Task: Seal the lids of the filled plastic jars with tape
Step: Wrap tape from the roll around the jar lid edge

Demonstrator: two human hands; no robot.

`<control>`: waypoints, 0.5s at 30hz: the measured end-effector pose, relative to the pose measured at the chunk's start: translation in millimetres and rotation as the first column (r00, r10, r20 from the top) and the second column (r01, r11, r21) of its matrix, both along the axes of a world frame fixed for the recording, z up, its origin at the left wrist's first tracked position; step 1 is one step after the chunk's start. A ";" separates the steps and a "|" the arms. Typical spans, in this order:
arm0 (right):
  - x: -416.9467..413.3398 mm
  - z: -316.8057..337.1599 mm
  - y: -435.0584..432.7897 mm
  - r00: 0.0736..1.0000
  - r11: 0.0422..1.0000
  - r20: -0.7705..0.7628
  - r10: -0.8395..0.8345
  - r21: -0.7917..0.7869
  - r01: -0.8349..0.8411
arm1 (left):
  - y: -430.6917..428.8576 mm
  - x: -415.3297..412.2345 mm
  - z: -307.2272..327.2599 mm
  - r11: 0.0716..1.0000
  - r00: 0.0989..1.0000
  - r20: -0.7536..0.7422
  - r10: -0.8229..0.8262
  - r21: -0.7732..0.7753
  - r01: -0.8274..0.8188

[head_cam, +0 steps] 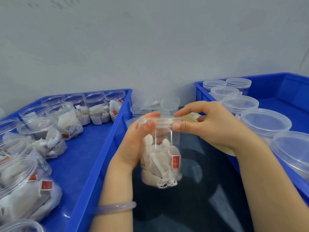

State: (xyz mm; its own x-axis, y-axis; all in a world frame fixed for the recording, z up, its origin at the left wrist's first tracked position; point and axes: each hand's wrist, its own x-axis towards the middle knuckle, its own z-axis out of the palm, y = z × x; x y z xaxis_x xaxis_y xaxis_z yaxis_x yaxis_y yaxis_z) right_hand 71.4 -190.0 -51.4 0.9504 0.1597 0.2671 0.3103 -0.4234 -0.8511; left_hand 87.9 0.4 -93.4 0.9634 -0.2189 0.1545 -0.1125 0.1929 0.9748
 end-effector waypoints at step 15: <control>10.4 -5.9 9.7 0.999 0.968 -0.045 0.018 -0.249 -0.028 | -11.3 8.5 -16.9 0.946 0.967 0.081 0.240 0.202 -0.252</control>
